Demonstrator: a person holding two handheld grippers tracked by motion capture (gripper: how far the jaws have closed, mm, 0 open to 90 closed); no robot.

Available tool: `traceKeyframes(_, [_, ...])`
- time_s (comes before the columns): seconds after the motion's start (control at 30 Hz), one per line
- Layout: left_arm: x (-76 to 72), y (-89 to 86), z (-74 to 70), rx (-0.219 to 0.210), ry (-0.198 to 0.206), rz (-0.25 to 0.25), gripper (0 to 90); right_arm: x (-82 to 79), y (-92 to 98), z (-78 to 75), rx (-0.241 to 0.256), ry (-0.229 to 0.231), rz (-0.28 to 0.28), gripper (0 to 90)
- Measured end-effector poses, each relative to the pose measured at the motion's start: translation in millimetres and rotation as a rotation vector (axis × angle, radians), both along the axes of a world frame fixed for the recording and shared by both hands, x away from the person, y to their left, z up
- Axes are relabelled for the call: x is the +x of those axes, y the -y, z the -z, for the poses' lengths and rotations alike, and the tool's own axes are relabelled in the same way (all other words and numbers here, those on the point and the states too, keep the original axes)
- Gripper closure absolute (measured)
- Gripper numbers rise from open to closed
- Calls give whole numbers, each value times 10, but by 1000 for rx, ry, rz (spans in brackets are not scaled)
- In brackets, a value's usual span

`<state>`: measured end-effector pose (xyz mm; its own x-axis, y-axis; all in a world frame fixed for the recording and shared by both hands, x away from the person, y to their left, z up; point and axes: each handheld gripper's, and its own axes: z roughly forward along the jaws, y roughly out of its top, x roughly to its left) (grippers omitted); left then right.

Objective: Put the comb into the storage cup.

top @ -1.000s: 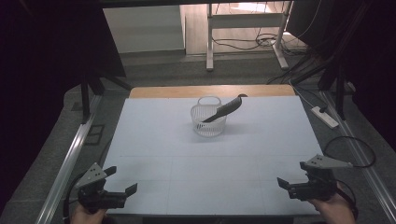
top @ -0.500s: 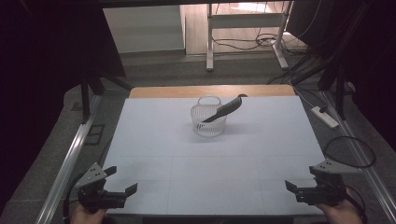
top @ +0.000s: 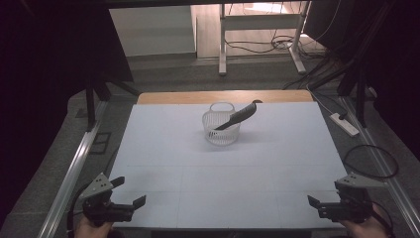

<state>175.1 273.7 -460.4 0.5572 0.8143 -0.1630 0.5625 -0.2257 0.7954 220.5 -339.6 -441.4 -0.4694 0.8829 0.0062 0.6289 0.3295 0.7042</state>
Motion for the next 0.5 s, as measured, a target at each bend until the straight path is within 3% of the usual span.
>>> traceKeyframes(0.5, [7, -11, 5, -10, -5, 11, 0, -14, 23, 22, -32, -41, 31, 0])
